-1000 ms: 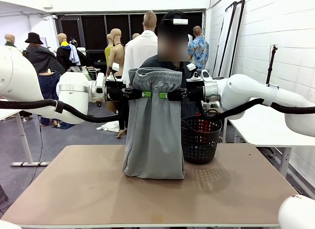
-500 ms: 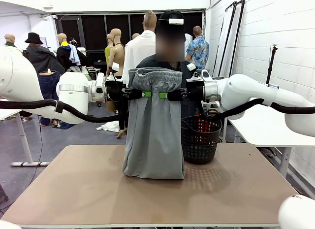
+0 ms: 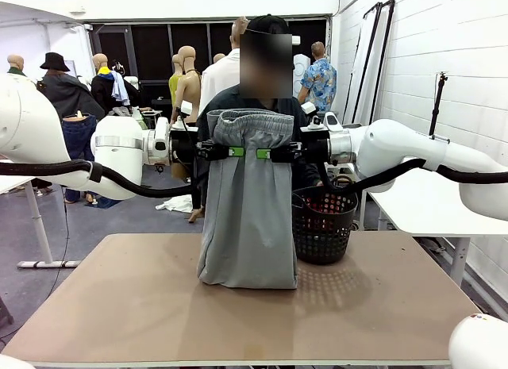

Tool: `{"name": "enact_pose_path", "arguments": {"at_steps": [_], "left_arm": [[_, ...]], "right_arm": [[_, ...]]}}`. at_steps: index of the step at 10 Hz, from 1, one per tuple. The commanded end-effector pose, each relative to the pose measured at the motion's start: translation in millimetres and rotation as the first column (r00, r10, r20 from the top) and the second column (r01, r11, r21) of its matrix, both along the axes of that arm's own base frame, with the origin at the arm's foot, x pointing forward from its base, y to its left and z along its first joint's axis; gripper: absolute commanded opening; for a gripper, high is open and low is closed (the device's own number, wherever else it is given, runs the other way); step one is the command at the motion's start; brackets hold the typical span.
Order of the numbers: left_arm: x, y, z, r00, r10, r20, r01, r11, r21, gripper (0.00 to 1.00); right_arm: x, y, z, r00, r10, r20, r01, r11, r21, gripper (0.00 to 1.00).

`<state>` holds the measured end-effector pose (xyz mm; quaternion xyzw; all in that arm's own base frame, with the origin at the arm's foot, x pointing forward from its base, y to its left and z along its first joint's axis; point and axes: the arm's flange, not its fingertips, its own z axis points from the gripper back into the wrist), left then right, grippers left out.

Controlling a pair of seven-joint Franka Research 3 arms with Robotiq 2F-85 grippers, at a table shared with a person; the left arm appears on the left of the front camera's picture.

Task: Fold the training pants.
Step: Fold the Training pants in half.

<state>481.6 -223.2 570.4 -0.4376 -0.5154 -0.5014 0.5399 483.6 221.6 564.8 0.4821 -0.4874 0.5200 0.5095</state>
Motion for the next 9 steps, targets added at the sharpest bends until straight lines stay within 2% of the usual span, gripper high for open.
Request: {"name": "enact_pose_path", "arguments": {"at_steps": [1,3,5,9], "left_arm": [[0,-2,3,1.0,0.007,0.007,-0.007,1.0,0.003,0.0],[0,0,0,1.0,0.0,0.0,0.0,1.0,0.0,0.0],[-1,0,-2,1.0,-0.022,-0.021,0.022,1.0,-0.005,0.0],[-19,9,-24,0.991,-0.029,-0.132,0.025,0.999,-0.034,0.0]], "right_arm": [[-3,1,3,1.0,0.004,0.002,-0.004,1.0,0.004,0.0],[0,0,0,1.0,0.0,0.0,0.0,1.0,0.0,0.0],[-3,5,-7,0.999,0.012,-0.039,-0.012,1.0,-0.006,0.0],[-15,9,-22,0.991,0.036,-0.131,-0.038,0.999,-0.01,0.0]]}}
